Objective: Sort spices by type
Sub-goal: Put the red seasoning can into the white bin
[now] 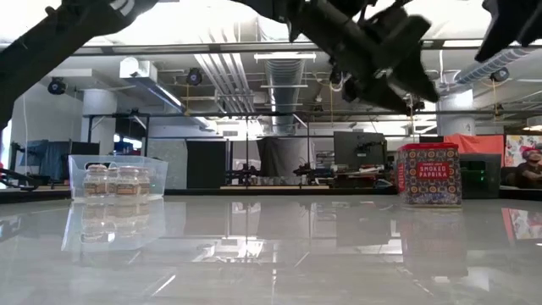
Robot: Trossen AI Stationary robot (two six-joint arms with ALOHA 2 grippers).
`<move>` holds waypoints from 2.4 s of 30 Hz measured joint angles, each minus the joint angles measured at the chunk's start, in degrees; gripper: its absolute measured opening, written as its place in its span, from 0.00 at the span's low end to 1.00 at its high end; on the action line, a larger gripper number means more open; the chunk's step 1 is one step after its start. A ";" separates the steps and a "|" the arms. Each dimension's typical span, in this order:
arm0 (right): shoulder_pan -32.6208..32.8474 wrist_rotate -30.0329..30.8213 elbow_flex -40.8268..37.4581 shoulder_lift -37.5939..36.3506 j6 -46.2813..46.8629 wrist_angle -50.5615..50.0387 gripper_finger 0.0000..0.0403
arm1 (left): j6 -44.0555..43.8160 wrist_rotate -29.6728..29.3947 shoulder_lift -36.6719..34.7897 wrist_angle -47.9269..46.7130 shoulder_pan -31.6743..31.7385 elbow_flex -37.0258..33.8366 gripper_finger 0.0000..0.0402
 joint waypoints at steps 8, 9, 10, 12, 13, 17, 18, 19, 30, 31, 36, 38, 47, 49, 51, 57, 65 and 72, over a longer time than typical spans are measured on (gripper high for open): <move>-0.04 0.17 -0.20 -10.68 0.75 -1.09 0.90 | 5.61 2.11 0.02 4.06 -0.41 -3.19 0.78; -0.04 0.54 -0.34 -11.33 0.81 -1.13 0.90 | 5.70 2.11 0.02 4.10 -0.41 -3.52 0.78; -0.04 1.21 -0.44 -11.75 0.84 -1.15 0.90 | 5.66 2.14 0.28 4.12 -0.34 -3.68 0.78; -0.04 2.04 -0.65 -12.22 0.84 -1.10 0.90 | 5.00 2.26 1.04 4.78 -0.12 -3.69 0.78; -0.04 2.22 -0.68 -12.30 0.82 -1.19 0.90 | 4.43 2.38 1.39 4.39 -0.07 -3.70 0.78; -0.04 2.57 -0.87 -12.10 0.76 -1.16 0.90 | 3.57 2.28 3.11 4.41 -0.07 -3.72 0.78; -0.04 2.64 -0.92 -11.99 0.74 -1.12 0.90 | 3.54 2.22 3.43 4.42 -0.16 -3.70 0.78; -0.04 2.83 -1.06 -11.85 0.65 -1.14 0.90 | 3.55 2.16 3.69 4.63 -0.27 -3.65 0.78; -0.04 2.99 -1.65 -9.53 -0.23 -1.11 0.90 | 2.10 2.16 4.34 4.93 -0.34 -3.65 0.78; -0.04 2.99 -1.67 -9.31 -0.33 -1.09 0.90 | 2.06 2.18 4.59 5.73 -0.38 -3.60 0.78; -0.04 2.99 -1.67 -8.54 -0.66 -0.73 0.90 | 1.86 2.21 5.10 6.58 -0.47 -3.65 0.78; -0.04 2.97 -1.67 -8.37 -0.66 -0.45 0.90 | 2.13 2.21 5.31 7.20 -0.45 -3.63 0.78; -0.04 2.95 -1.80 -8.17 -0.37 -0.27 0.90 | 1.66 2.16 7.57 9.58 -0.72 -3.75 0.72; -0.04 2.97 -1.80 -8.19 -0.56 -0.24 0.90 | 1.66 2.17 7.52 10.00 -0.91 -3.70 0.70; -0.04 2.97 -1.84 -8.17 -0.66 -0.25 0.90 | 1.64 2.21 7.52 9.88 -1.01 -3.69 0.68; -0.04 2.97 -2.02 -8.15 -0.66 -0.24 0.90 | 1.60 2.18 7.30 9.76 -0.95 -3.69 0.67; -0.04 2.97 -2.63 -8.15 -0.66 -0.23 0.90 | 0.87 2.18 6.95 5.53 -1.17 -0.33 0.67; -0.04 2.94 -2.67 -8.16 0.10 -0.21 0.90 | 2.25 2.32 6.95 1.97 -0.67 0.98 0.57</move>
